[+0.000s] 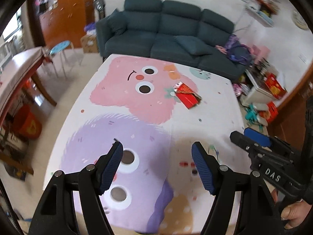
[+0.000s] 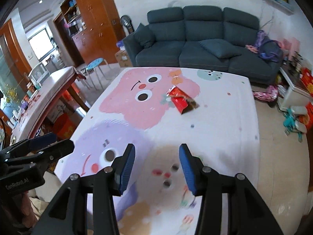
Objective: Collect trash
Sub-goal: 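Raise both tools back toward the red snack box on the table, then grasp the red snack box with the right gripper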
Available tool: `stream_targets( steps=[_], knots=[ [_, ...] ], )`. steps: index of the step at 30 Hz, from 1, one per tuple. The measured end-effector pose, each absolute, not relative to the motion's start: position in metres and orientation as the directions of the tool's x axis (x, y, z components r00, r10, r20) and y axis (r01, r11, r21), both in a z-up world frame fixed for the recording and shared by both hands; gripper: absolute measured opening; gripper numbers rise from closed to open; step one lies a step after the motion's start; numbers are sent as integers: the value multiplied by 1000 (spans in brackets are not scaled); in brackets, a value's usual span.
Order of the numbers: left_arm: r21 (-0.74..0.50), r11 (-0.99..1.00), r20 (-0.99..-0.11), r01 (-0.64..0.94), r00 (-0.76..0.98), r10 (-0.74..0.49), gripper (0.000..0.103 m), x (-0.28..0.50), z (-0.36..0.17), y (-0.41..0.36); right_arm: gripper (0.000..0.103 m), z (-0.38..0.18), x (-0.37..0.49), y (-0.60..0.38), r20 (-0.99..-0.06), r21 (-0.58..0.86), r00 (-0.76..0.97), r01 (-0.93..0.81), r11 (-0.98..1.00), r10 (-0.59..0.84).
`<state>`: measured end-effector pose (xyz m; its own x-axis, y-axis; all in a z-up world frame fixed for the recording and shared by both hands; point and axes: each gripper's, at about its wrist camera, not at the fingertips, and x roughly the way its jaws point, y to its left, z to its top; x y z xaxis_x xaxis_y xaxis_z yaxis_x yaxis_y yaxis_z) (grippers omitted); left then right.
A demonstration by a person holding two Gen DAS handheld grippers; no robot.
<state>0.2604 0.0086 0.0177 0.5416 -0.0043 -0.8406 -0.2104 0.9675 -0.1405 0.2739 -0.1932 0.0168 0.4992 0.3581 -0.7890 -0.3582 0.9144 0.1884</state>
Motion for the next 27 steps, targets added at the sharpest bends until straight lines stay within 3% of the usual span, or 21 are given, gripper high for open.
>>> stream_targets(
  steps=[13, 27],
  knots=[
    [-90, 913, -908, -397, 409, 88, 70, 369, -44, 25, 53, -58, 449, -182, -860, 170, 362, -461, 871, 359],
    [-86, 854, -945, -513, 313, 92, 70, 388, -90, 56, 54, -134, 507, -143, -915, 122, 268, -530, 839, 303]
  ],
)
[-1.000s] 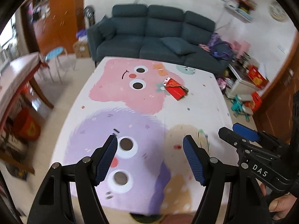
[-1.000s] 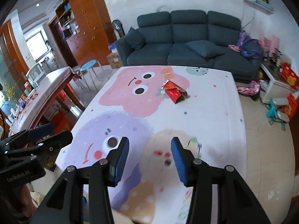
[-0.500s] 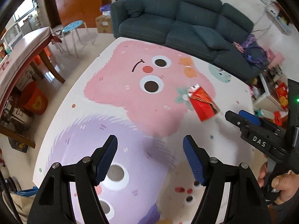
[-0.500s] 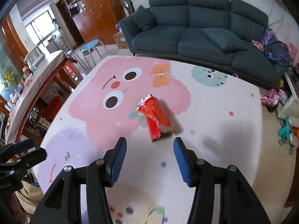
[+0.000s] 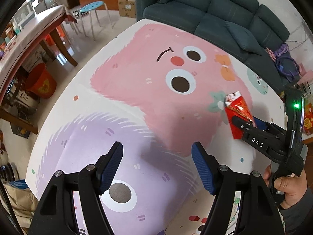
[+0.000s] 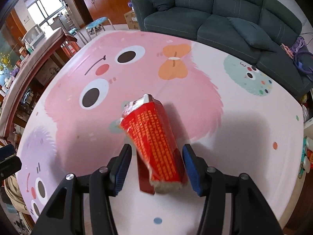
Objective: Collect trash
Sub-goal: 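Grasp the red snack box with the right gripper, then carry the red box down over the black bin with the right gripper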
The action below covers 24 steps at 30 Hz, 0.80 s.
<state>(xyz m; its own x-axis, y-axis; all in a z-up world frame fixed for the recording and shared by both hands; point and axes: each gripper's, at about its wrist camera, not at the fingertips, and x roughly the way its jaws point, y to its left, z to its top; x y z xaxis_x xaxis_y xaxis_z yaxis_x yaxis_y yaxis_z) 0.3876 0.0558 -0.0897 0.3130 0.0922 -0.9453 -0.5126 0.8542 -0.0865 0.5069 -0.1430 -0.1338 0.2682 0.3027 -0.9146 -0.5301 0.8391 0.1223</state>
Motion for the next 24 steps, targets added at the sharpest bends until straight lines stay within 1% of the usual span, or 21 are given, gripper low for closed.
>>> stream_targets(
  steps=[4, 6, 10, 11, 12, 15, 24],
  knots=[
    [-86, 844, -949, -529, 302, 93, 70, 390, -96, 61, 54, -143, 510, -142, -921, 117, 259, -530, 840, 292],
    [-88, 842, -949, -533, 301, 91, 70, 390, -97, 63, 49, -143, 510, -140, -916, 116, 265, -545, 831, 301],
    [-91, 839, -950, -536, 300, 89, 70, 391, -99, 64, 45, -143, 504, -140, -910, 121, 263, -567, 814, 319],
    [-94, 839, -950, -535, 301, 86, 70, 390, -99, 64, 44, -142, 503, -141, -908, 134, 256, -569, 811, 331],
    [-95, 840, -950, -535, 301, 85, 70, 390, -99, 65, 37, -141, 500, -141, -906, 139, 257, -571, 809, 337],
    [-100, 843, -950, -528, 302, 76, 70, 387, -99, 63, 32, -133, 495, -144, -896, 174, 251, -561, 809, 367],
    [-111, 873, -948, -475, 315, 51, 70, 363, -91, 50, 31, -108, 458, -148, -867, 263, 240, -523, 811, 436]
  ],
)
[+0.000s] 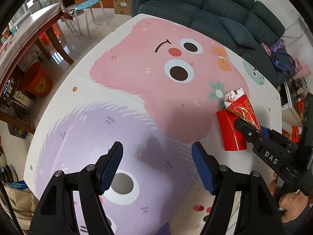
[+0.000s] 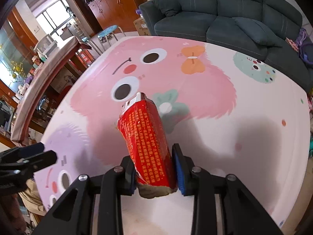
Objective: Collect trash
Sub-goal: 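Carry the red box down over the black bin with the right gripper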
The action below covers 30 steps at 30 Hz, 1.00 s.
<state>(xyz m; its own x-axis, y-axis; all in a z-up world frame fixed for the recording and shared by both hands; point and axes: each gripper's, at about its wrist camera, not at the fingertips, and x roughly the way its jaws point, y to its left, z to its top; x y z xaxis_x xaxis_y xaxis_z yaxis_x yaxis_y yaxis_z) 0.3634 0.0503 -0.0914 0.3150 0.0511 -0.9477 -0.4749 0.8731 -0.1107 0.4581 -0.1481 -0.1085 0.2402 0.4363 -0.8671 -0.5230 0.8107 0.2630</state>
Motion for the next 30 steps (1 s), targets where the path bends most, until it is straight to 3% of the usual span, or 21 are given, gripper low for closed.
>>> stream_targets(
  steps=[11, 17, 25, 30],
  knots=[
    [-164, 922, -932, -351, 361, -28, 70, 293, -72, 56, 31, -67, 388, -169, -802, 468, 219, -348, 812, 556],
    [-212, 955, -919, -206, 375, -123, 70, 238, -65, 66, 31, -50, 315, -183, -761, 594, 242, -112, 797, 602],
    [-181, 983, -917, 27, 356, -178, 70, 147, -58, 73, 31, -47, 181, -179, -758, 622, 350, 130, 773, 551],
    [-200, 978, -929, 60, 306, -209, 70, 97, -67, 81, 31, -60, 99, -167, -787, 596, 339, 199, 778, 516]
  ],
)
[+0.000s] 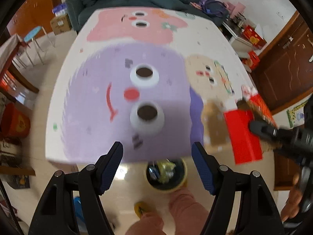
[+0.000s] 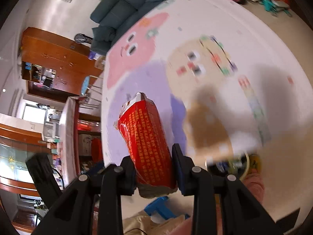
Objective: Collect trash
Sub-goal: 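Carry the red box down over the black bin with the right gripper, then open the right gripper to drop the red box into the bin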
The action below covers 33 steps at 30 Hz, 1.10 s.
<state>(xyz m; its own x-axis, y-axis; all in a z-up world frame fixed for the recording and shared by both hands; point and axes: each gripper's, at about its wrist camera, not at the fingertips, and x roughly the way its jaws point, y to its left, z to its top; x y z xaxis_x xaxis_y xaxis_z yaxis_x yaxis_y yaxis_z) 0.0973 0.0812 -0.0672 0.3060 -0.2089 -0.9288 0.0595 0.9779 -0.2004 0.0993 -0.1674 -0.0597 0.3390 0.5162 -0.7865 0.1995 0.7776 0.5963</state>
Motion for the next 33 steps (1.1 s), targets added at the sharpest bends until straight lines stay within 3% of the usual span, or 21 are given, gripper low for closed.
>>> stream_targets(
  steps=[6, 14, 33],
  knots=[
    [-240, 970, -936, 36, 255, -241, 70, 55, -89, 82, 31, -82, 26, -160, -847, 507, 302, 214, 835, 437],
    [-193, 980, -932, 44, 305, -197, 71, 10, -120, 58, 31, -138, -33, -174, -880, 458, 272, 276, 845, 388],
    [-80, 996, -957, -29, 281, -69, 72, 25, -307, 28, 35, -347, -13, -192, -906, 416, 230, 336, 845, 354]
  ],
)
